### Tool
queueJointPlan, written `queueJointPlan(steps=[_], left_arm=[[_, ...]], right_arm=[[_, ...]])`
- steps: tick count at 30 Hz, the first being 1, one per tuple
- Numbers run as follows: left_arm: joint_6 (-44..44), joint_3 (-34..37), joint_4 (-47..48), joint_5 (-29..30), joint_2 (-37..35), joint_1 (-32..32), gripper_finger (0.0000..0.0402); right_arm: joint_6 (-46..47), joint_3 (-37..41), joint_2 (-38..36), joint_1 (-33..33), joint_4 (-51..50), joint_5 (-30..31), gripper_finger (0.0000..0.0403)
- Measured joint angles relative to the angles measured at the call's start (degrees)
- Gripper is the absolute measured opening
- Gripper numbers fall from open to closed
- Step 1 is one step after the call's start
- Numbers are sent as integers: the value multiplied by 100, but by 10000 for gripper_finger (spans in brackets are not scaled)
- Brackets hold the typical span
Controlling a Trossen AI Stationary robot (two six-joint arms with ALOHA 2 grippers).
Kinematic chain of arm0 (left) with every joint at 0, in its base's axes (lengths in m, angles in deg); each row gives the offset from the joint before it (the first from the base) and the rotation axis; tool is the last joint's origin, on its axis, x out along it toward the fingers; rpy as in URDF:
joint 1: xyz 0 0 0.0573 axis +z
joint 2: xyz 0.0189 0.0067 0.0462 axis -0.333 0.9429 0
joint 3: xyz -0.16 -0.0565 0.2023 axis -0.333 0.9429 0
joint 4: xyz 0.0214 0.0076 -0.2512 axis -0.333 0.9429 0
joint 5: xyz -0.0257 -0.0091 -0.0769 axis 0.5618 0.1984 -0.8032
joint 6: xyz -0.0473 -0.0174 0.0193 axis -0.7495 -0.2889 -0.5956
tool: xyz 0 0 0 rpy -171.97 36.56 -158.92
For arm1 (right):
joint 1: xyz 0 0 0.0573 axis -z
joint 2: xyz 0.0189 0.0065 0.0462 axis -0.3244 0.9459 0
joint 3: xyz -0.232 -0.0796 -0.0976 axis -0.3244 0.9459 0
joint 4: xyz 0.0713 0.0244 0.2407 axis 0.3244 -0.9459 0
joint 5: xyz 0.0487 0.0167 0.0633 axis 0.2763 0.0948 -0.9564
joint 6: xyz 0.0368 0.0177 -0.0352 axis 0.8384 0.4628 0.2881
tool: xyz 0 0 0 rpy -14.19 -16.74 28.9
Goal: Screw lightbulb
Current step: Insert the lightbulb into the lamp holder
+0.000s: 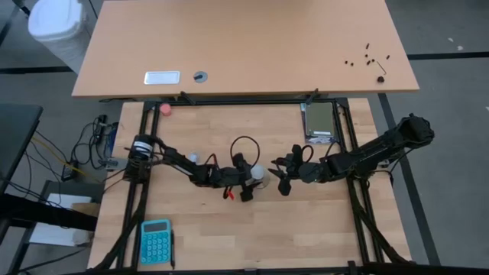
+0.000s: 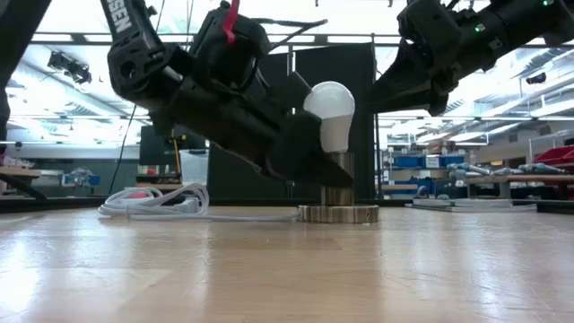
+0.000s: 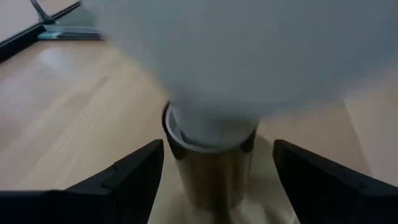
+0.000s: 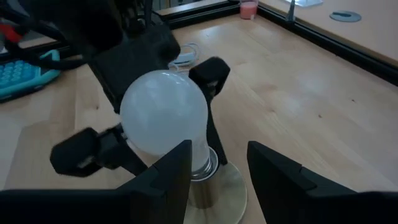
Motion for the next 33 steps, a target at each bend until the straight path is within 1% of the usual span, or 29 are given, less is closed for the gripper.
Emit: queueJointPlan(steps=[5, 9, 16, 19, 21, 23, 26, 28, 31, 33], left_arm=[[221, 2, -642, 215, 321, 0, 308], [247, 7, -884, 273, 506, 0, 289], [141, 4, -918, 280, 507, 0, 249], [106, 4, -878, 280, 507, 0, 237], [82, 4, -861, 280, 507, 0, 230], [70, 4, -859, 280, 507, 0, 225], [70, 4, -855, 280, 507, 0, 219], [85, 4, -847, 278, 507, 0, 216], [96, 4, -835, 285, 507, 0, 214], [94, 4, -832, 286, 507, 0, 213]], right_arm=[[-1, 0, -2, 0, 40, 0, 168], [-2, 0, -2, 0, 38, 0, 168], [-91, 0, -16, -1, 11, 30, 168], [-170, 0, -159, -15, -178, 177, 168], [-224, 0, -295, -33, -261, 165, 168], [-474, 0, -423, -131, -172, 153, 168], [-1137, -4, -481, -352, 212, -72, 168], [-1387, -9, -429, -445, 470, -227, 168], [-1429, -13, -417, -494, 483, -516, 168], [-1429, -13, -417, -523, 375, -564, 168]])
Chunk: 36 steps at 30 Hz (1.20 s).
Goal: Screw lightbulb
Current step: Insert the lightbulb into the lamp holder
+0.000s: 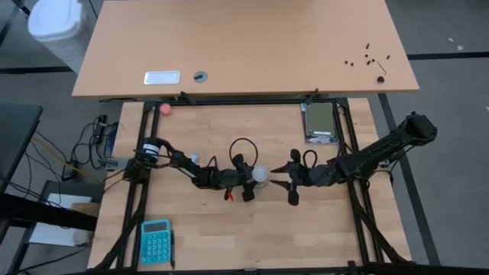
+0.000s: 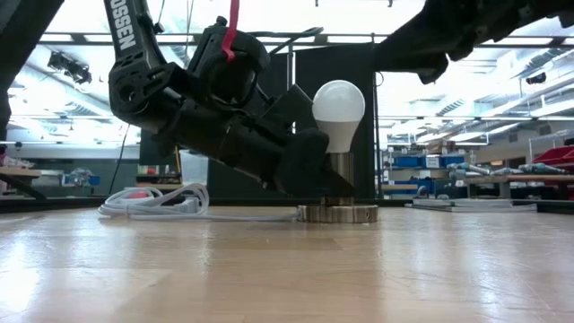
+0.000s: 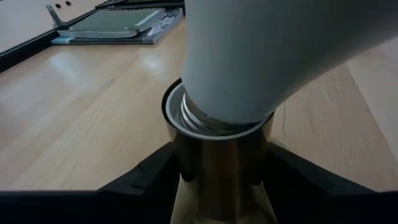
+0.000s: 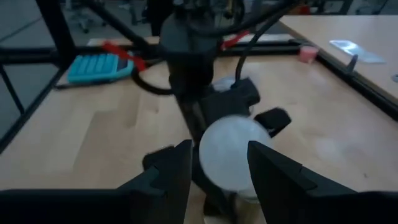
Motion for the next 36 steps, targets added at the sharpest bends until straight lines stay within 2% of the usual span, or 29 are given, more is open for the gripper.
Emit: queueJointPlan(steps=[6, 15, 22, 28, 34, 36], left_arm=[[-171, 0, 13, 23, 0, 0, 213], [-454, 0, 65, 28, -4, 2, 213], [-564, 0, 120, 25, -7, 4, 213], [-566, 0, 227, 1, -9, 2, 213], [-486, 0, 232, -240, -9, 2, 213], [-411, 0, 234, -290, -9, 2, 213]], right_arm=[[266, 7, 201, -91, -442, 61, 168], [738, -2, 1298, -145, 192, 708, 168], [800, 2, 2004, 118, 863, 690, 173], [798, 3, 2143, 207, 816, 942, 206], [-62, 76, 2019, 343, 768, 508, 255], [-279, 253, 1978, 475, 944, 77, 274]])
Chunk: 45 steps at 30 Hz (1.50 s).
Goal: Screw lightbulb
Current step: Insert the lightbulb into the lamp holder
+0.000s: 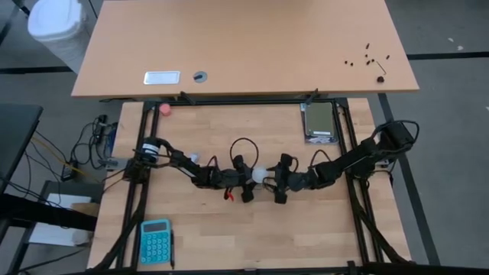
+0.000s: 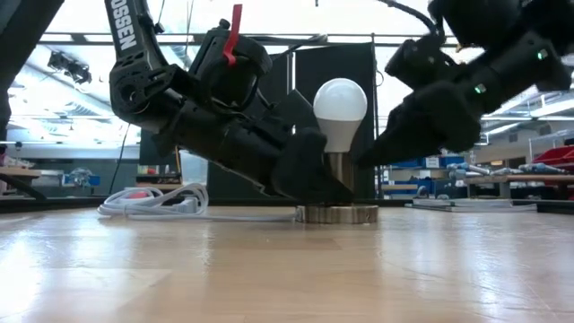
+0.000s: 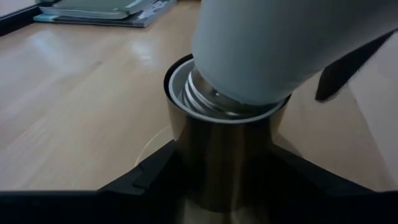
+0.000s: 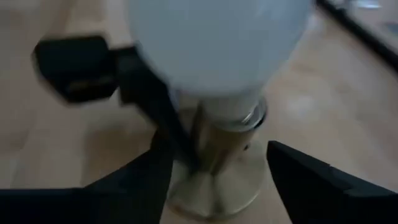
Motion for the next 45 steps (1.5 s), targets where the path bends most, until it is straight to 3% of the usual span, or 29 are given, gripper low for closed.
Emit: queueJointPlan(steps=[4, 10, 26, 37, 45], left_arm=[[143, 0, -13, -401, 0, 0, 213], [265, 0, -16, -969, 0, 0, 213], [154, 0, -48, -1344, 0, 31, 213], [12, 0, -57, -1346, 0, 39, 213], [3, 0, -52, -1334, 0, 39, 213]], right_arm=[[-638, 527, -26, 210, 1095, -1005, 300], [-1267, 982, -25, 463, 2007, -1432, 315], [-2145, 987, 1, 583, 2839, -1976, 319], [-2544, 624, 1102, 591, 3659, -2079, 319], [-2514, 611, 1215, 538, 4292, -1975, 319]])
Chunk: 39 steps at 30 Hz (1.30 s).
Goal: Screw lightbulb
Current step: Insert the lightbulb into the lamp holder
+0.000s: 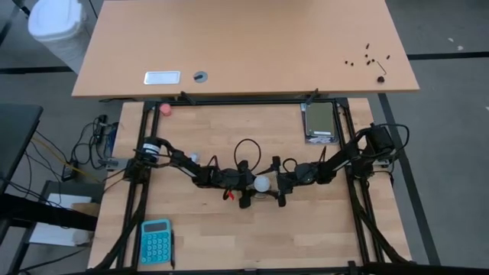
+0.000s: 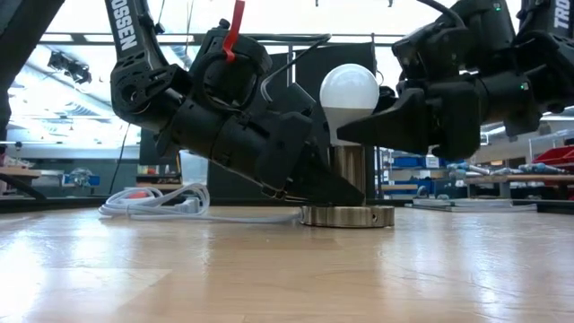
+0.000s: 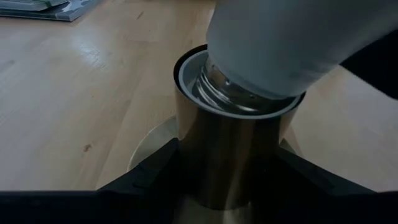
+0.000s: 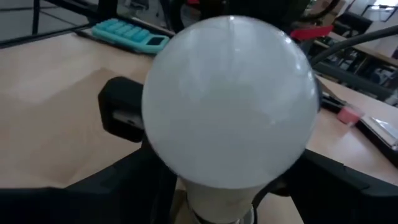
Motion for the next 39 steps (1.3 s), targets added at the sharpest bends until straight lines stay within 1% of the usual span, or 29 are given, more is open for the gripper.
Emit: queueJointPlan(steps=[3, 9, 18, 31, 34, 39], left_arm=[[0, 0, 2, 0, 0, 0, 213], [-2, 0, 10, 2, 0, 0, 213], [-2, 0, 15, 2, 0, 0, 213], [-2, 0, 20, 4, 0, 0, 213], [-2, 0, 20, 4, 2, -1, 213], [-2, 0, 22, 4, 2, -2, 213]], right_arm=[[99, 0, 0, 0, 60, -100, 319], [292, -1, 0, 1, 174, -115, 308], [736, 0, 0, 107, 221, -163, 307], [782, 0, -2, 141, 153, -172, 304], [801, 0, -2, 197, 129, -165, 288], [801, 0, -4, 229, 127, -261, 245]])
